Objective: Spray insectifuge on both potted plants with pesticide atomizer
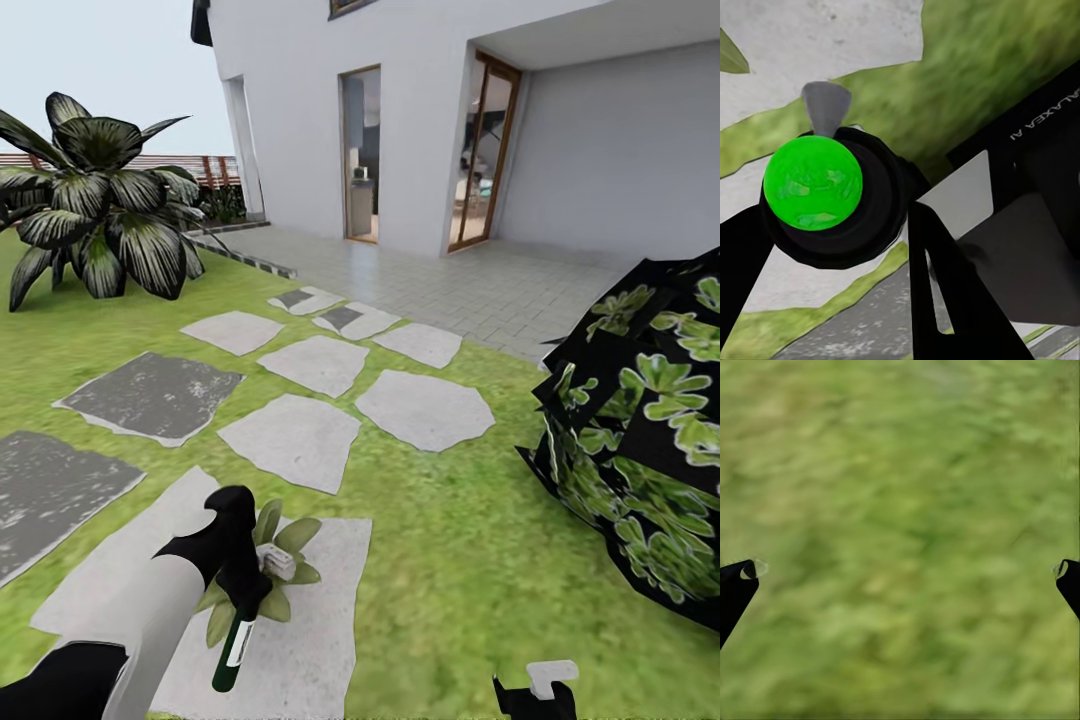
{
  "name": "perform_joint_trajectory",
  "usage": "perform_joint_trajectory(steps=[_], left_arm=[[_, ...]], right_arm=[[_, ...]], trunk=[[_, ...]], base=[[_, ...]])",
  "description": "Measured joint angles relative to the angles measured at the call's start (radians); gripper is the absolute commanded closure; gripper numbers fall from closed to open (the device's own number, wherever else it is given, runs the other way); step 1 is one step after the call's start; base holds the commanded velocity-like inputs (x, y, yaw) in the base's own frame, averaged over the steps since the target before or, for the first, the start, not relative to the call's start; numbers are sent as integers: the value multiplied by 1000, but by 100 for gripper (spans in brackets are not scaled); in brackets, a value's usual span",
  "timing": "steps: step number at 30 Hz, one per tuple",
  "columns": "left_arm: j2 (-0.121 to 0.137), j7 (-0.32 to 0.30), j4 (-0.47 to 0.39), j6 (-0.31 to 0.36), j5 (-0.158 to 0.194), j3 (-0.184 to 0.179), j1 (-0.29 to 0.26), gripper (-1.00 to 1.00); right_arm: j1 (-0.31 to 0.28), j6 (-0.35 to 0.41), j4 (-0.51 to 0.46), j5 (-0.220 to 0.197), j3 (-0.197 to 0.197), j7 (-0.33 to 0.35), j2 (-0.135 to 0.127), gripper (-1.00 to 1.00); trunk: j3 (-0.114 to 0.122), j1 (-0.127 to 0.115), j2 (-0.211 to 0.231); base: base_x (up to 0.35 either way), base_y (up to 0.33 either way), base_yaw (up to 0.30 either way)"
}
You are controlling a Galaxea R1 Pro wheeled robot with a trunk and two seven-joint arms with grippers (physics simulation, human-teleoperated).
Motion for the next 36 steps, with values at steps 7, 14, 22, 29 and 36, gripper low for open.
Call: perform_joint_trajectory(steps=[7,14,22,29,36], left_arm=[[2,3,0,-1,-1,-4,0,100],[23,12,11,-1,-3,-4,4,100],[38,79,11,-1,-5,13,24,100],[45,81,10,0,-4,15,30,100],[34,84,-3,3,-3,13,19,100]], right_arm=[[0,0,0,0,0,0,0,-100],[0,0,0,0,0,0,0,-100],[0,0,0,0,0,0,0,-100],[0,0,0,0,0,0,0,-100],[0,0,0,0,0,0,0,-100]], trunk=[[-32,27,-49],[-35,27,-49],[-35,27,-49],[-35,27,-49],[-35,27,-49]], base=[[0,0,0],[0,0,0],[0,0,0],[0,0,0],[0,0,0]])
